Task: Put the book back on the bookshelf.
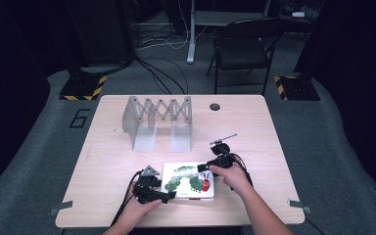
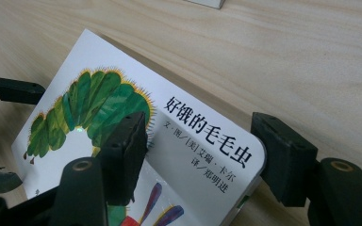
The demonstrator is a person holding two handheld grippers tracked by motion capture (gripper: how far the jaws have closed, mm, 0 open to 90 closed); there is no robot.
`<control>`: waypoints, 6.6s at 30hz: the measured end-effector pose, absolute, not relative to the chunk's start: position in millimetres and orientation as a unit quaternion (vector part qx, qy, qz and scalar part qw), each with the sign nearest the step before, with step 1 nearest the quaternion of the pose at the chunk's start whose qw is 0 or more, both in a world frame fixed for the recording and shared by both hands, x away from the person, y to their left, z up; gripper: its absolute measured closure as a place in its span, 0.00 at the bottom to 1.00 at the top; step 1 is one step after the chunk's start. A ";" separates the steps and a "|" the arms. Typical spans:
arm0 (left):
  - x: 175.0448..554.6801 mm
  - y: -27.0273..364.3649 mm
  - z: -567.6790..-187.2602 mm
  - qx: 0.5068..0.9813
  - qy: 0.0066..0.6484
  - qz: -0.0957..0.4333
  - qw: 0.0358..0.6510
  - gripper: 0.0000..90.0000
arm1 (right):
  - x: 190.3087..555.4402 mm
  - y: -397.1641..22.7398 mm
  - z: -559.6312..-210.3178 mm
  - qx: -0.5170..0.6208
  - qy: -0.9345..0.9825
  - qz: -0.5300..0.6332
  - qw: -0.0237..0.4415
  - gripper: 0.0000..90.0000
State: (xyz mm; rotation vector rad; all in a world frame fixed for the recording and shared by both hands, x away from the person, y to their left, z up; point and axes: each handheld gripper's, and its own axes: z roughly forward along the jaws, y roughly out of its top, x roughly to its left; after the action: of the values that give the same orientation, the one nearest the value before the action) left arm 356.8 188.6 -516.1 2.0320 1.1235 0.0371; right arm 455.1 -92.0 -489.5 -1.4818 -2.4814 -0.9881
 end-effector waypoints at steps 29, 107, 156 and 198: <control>355.2 187.1 -519.1 0.806 0.433 0.048 0.401 0.18 | 449.9 -93.3 -478.9 -0.475 -0.816 -0.329 0.032 0.46; 352.6 212.5 -492.3 0.769 0.477 0.091 0.416 0.58 | 423.1 -79.9 -433.6 -0.416 -0.824 -0.384 -0.019 0.54; 345.4 216.1 -482.0 0.794 0.429 0.128 0.411 0.49 | 401.0 -76.3 -415.7 -0.375 -0.838 -0.396 -0.018 0.54; 355.1 205.9 -462.6 0.807 0.365 0.136 0.444 0.45 | 389.0 -90.6 -425.0 -0.392 -0.833 -0.389 -0.024 0.49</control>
State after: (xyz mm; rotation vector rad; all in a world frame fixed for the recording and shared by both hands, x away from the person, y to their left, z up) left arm 355.1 205.9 -462.6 2.0004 0.9050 0.3362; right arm 389.0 -90.6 -425.0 -1.2517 -2.6586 -1.2420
